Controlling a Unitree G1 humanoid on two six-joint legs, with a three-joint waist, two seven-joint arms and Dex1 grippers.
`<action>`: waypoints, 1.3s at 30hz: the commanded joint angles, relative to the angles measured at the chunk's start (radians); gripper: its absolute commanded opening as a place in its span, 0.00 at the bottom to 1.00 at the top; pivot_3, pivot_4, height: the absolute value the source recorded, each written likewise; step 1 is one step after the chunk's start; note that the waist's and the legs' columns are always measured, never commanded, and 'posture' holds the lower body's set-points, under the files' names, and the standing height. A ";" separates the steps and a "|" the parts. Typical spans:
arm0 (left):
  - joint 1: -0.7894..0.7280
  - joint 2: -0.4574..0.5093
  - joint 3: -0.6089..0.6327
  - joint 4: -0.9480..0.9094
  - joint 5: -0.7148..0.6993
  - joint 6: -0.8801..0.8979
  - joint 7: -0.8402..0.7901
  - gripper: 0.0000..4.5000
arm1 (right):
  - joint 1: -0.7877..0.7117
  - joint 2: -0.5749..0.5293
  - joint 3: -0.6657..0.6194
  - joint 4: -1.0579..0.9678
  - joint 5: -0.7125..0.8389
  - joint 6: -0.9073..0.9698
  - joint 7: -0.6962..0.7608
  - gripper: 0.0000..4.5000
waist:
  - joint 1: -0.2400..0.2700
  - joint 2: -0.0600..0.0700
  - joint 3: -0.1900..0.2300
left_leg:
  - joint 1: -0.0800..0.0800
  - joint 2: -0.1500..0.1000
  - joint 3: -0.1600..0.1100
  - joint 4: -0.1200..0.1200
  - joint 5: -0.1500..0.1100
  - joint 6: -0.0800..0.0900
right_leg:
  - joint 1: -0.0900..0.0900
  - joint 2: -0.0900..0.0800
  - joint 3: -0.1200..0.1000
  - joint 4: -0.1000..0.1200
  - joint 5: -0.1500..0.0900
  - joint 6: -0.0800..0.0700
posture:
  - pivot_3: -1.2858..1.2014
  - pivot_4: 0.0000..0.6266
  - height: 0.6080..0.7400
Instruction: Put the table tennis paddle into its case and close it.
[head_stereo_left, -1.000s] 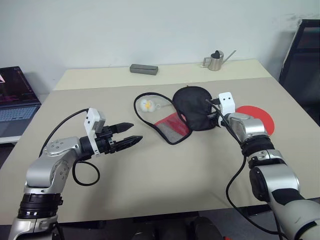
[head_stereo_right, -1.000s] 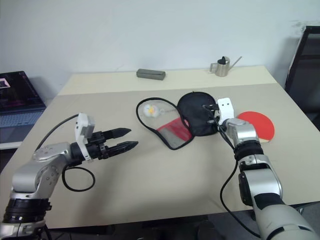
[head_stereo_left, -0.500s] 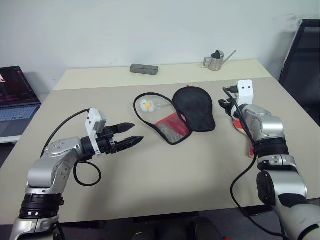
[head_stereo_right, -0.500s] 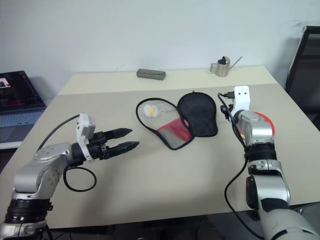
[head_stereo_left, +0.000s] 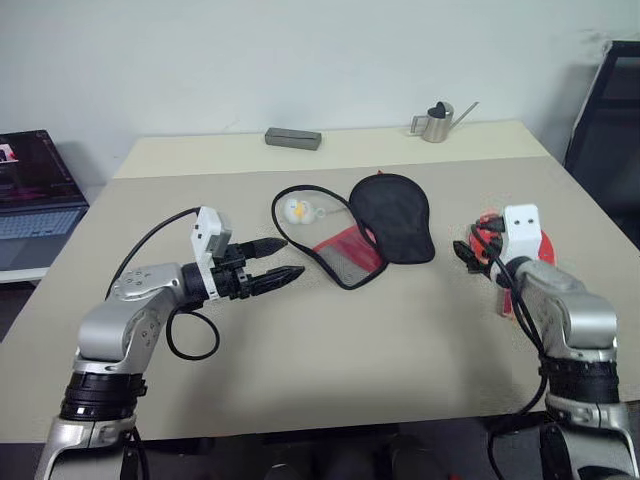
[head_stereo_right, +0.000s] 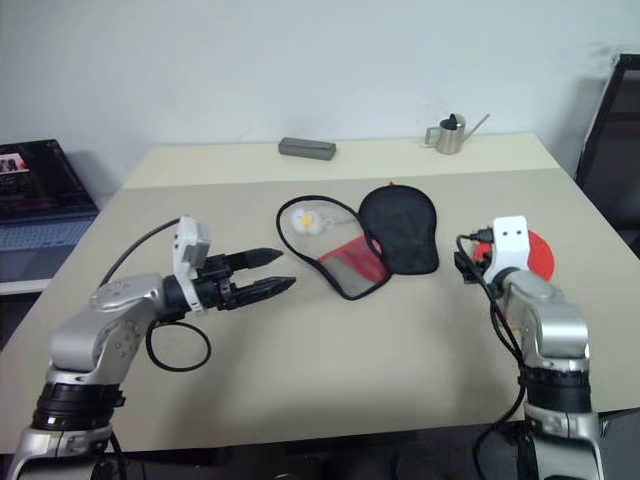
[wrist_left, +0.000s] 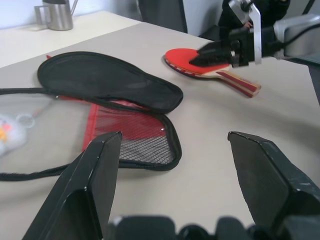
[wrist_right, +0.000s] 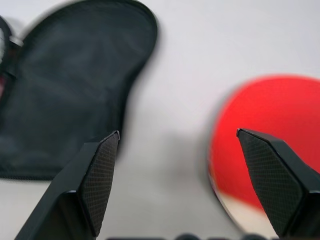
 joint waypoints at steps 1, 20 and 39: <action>-0.046 -0.005 -0.010 -0.003 0.007 -0.023 -0.025 0.82 | 0.063 0.037 -0.047 -0.139 -0.009 0.028 -0.074 0.92 | 0.002 0.000 0.000 | 0.000 0.000 0.001 0.000 0.000 0.000 | 0.000 0.000 0.001 0.000 0.000 0.000 | 0.52 0.24 1.00; -0.191 -0.038 -0.112 0.000 0.017 0.000 -0.123 0.82 | 0.133 0.157 -0.176 -0.081 -0.029 0.011 -0.254 0.92 | 0.008 0.000 0.000 | 0.001 0.001 0.001 0.000 0.000 0.000 | 0.001 0.002 0.001 0.000 0.001 0.000 | 0.52 0.24 1.00; -0.172 -0.024 -0.096 -0.021 0.020 0.004 -0.131 0.82 | 0.161 0.208 -0.131 -0.118 -0.044 0.102 -0.296 0.92 | 0.009 -0.005 -0.003 | 0.002 0.001 0.001 0.000 0.000 0.000 | 0.002 0.003 0.001 -0.001 0.001 0.000 | 0.52 0.24 1.00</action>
